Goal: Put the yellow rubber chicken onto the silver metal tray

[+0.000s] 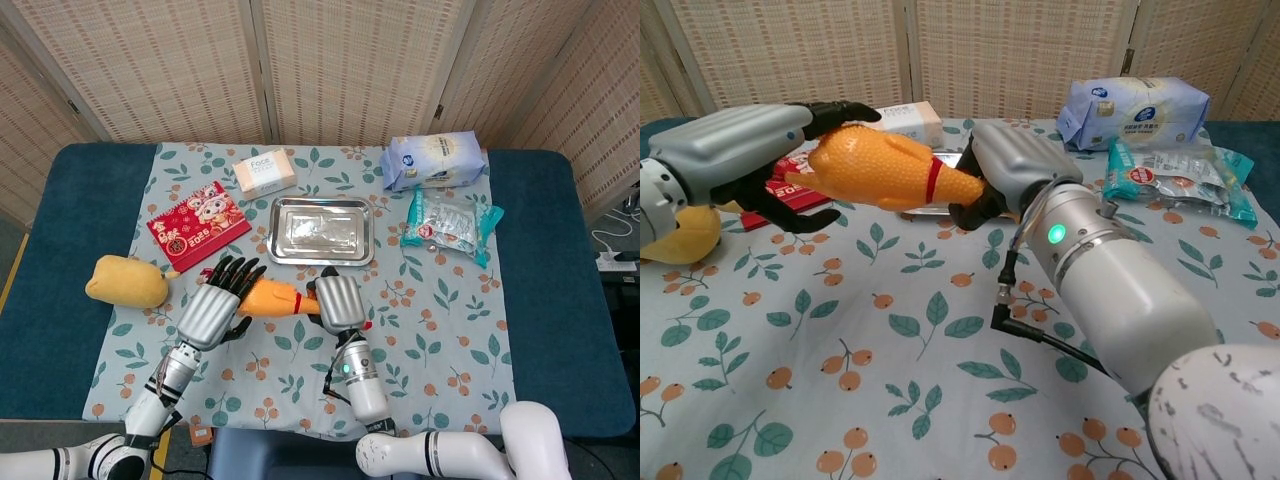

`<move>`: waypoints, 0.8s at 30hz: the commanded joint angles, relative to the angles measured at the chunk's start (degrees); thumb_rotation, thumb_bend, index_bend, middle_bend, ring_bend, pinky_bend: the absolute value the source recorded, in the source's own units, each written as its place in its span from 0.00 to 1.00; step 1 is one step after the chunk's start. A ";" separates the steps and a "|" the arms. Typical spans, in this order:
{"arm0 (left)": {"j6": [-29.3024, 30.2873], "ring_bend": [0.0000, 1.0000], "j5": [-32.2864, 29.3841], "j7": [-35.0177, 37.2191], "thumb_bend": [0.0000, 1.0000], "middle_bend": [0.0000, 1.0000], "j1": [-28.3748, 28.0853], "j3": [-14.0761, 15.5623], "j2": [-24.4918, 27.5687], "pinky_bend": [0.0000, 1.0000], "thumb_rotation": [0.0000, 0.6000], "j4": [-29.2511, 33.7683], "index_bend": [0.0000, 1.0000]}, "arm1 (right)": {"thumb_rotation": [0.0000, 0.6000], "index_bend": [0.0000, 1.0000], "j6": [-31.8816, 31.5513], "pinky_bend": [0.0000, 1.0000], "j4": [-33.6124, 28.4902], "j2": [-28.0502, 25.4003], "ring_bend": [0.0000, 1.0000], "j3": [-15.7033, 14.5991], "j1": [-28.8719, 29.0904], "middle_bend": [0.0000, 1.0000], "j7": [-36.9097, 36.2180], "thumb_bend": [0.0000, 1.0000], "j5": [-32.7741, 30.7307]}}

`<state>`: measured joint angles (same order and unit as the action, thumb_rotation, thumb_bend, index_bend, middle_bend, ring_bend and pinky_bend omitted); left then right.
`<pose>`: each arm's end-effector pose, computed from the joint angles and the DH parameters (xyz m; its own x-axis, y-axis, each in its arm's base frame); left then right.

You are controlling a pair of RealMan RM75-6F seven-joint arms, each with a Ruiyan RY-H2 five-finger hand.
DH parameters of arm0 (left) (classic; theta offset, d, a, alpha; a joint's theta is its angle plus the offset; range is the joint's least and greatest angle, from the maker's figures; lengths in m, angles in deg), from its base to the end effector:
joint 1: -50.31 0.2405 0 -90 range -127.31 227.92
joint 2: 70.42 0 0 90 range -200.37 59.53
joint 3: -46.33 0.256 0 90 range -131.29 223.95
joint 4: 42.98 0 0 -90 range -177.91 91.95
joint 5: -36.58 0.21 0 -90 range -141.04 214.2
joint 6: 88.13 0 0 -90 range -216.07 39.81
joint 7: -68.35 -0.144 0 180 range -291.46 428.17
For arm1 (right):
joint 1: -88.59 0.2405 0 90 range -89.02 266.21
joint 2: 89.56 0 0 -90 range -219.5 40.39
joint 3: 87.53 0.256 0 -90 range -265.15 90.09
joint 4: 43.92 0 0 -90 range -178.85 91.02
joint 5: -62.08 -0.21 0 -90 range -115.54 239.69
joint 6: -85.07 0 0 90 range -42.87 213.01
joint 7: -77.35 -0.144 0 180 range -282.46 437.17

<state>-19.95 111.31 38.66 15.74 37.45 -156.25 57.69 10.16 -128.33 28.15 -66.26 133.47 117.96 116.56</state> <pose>-0.1175 0.2855 0.0163 0.4216 0.0775 0.9035 0.8228 -0.4516 -0.3452 -0.0310 -0.3018 -0.0875 0.2059 -0.1511 0.9668 -0.9634 -0.2047 0.1732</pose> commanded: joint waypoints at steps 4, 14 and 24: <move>-0.30 0.00 -0.32 1.62 0.33 0.00 0.74 0.25 4.30 0.00 1.00 4.66 0.00 | 1.00 0.92 -0.27 1.00 1.63 0.02 0.93 0.15 -0.12 0.66 0.63 0.42 -0.18; 4.92 0.00 3.78 13.11 0.33 0.00 5.17 0.00 12.78 0.00 1.00 5.48 0.00 | 1.00 0.92 0.94 1.00 8.06 -1.17 0.93 4.84 1.78 0.66 1.21 0.42 -1.95; 7.17 0.00 8.85 25.84 0.33 0.00 9.47 4.03 14.14 0.00 1.00 -2.23 0.00 | 1.00 0.94 4.78 1.00 24.21 0.21 0.92 9.46 7.63 0.68 -0.08 0.42 -3.09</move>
<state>-13.26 119.20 62.88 24.34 40.68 -142.25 57.07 13.26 -108.69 27.46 -58.57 138.85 119.01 114.01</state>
